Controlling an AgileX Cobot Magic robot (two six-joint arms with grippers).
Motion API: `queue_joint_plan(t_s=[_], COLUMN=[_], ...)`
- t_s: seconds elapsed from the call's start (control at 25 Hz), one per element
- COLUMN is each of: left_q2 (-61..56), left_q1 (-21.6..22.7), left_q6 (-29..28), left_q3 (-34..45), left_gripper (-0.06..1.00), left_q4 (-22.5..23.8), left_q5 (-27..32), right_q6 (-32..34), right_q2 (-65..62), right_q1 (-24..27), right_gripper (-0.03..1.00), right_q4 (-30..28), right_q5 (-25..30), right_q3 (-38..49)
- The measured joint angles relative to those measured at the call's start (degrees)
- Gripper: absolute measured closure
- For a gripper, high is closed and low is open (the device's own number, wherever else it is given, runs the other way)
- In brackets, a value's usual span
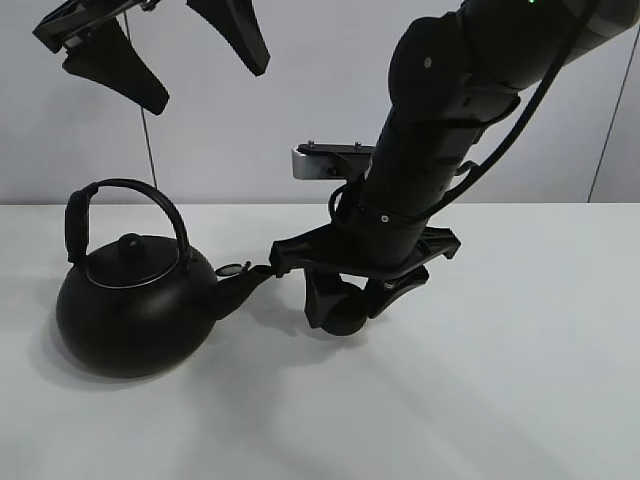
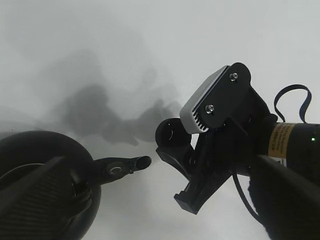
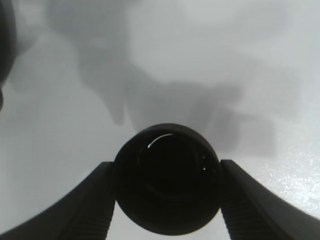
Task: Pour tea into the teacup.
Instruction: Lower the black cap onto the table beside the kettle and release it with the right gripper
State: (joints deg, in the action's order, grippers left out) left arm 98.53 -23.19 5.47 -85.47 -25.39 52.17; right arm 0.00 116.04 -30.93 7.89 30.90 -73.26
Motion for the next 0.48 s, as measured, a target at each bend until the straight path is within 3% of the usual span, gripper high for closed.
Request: queue_joint_plan(t_s=[0.48], left_q2=[0.0], left_q1=[0.0], left_q6=[0.0], left_q3=[0.0], left_gripper=[0.25], left_q4=[0.0], left_q5=[0.0], right_q6=[1.2], right_q2=[0.0], right_q1=[0.0], right_gripper=[0.56], right_q4=[-0.4], right_q5=[2.6], right_q3=[0.0])
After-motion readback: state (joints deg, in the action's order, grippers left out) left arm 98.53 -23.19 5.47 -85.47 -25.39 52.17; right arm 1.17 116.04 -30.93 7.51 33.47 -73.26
